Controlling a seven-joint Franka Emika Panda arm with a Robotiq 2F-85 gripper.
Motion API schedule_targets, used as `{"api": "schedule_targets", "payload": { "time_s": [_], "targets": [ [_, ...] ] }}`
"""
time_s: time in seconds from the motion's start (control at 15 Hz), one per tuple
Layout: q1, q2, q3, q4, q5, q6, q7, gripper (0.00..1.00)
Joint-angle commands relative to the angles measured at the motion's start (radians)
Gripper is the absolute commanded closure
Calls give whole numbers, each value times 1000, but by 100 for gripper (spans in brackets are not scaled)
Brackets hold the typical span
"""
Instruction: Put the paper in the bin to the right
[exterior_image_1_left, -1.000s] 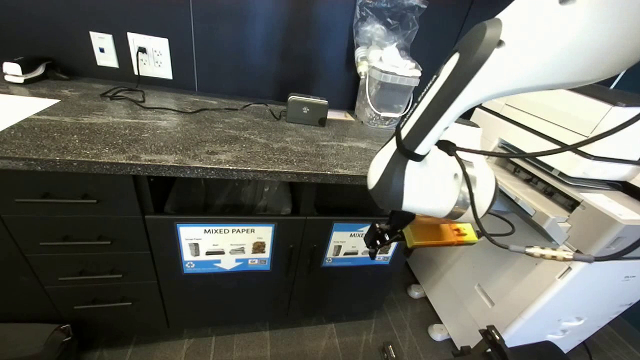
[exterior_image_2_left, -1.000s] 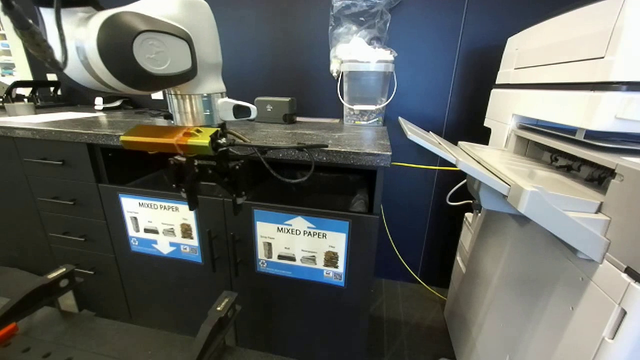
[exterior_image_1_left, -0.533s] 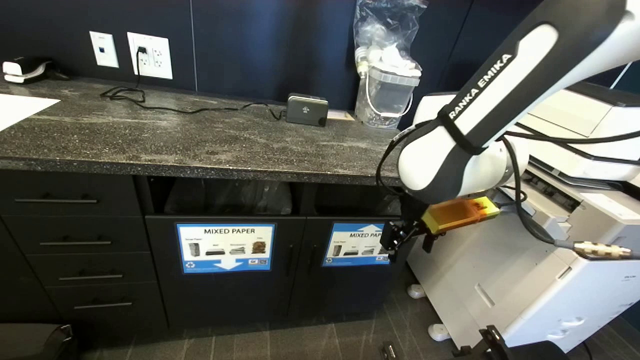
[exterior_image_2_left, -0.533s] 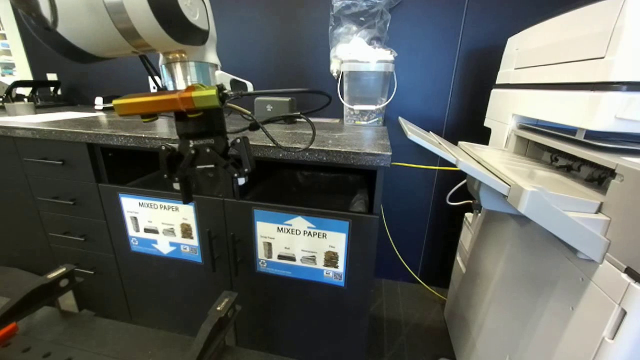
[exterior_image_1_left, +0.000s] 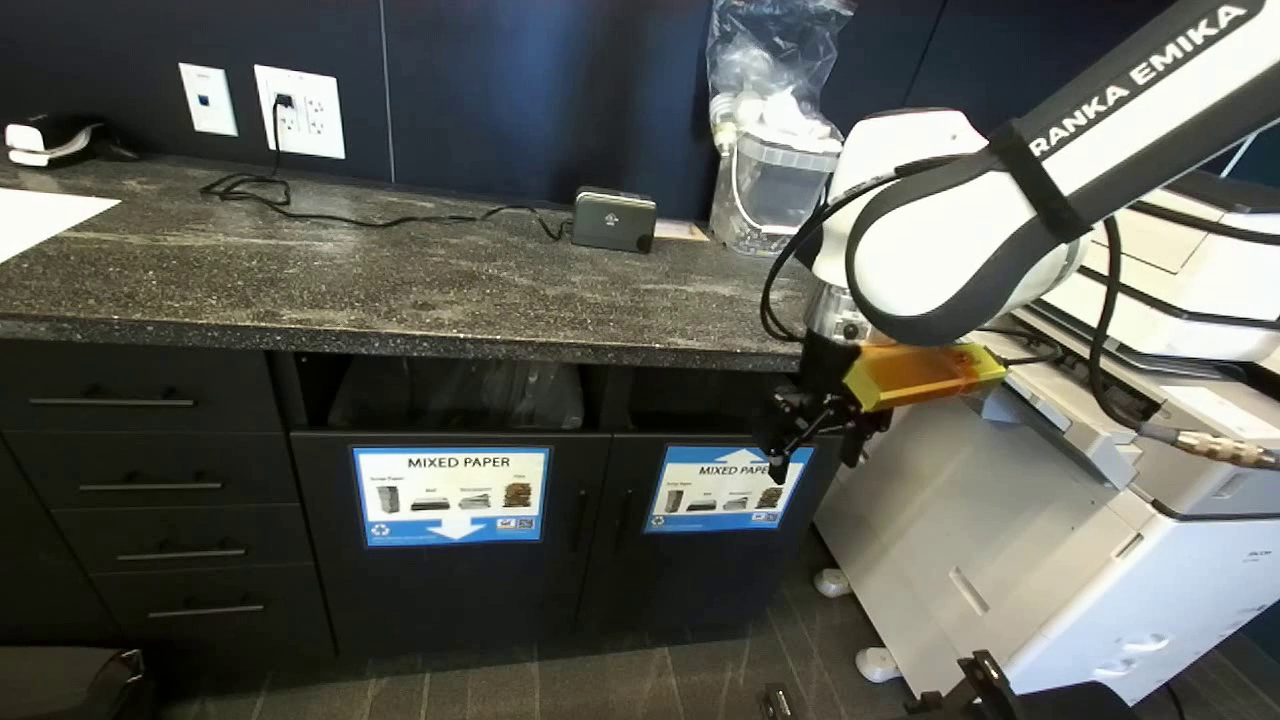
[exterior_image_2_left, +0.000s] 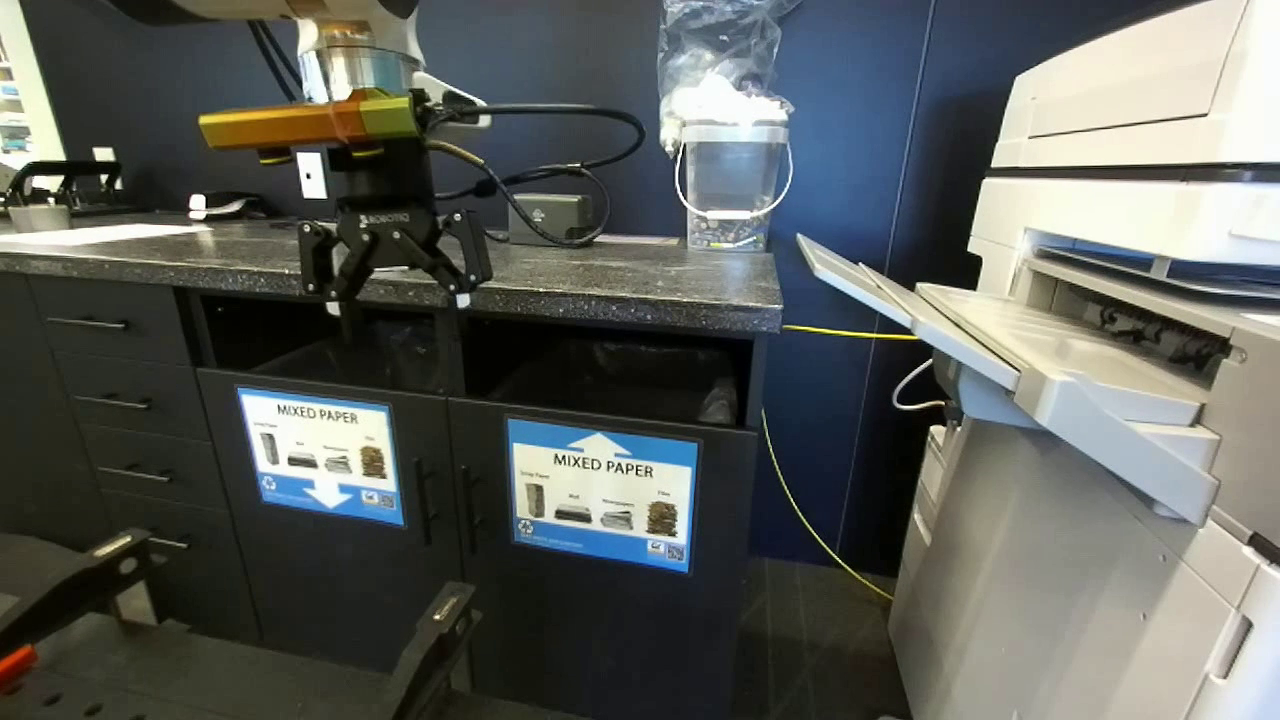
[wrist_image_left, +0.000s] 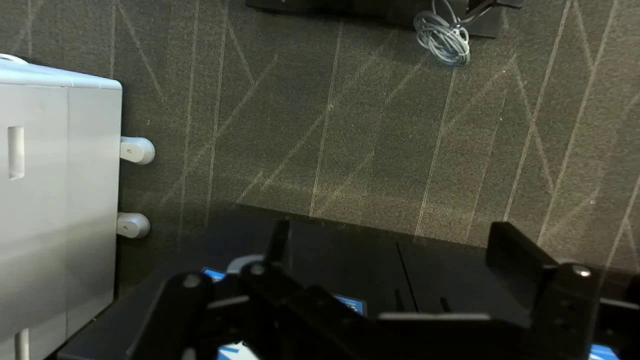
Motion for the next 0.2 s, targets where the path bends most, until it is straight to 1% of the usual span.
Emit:
{"api": "schedule_targets", "payload": {
  "time_s": [0.0, 0.13],
  "targets": [
    [-189, 56, 199, -3, 99, 22, -72, 0],
    [-188, 56, 199, -4, 100, 21, -71, 0]
  ]
}}
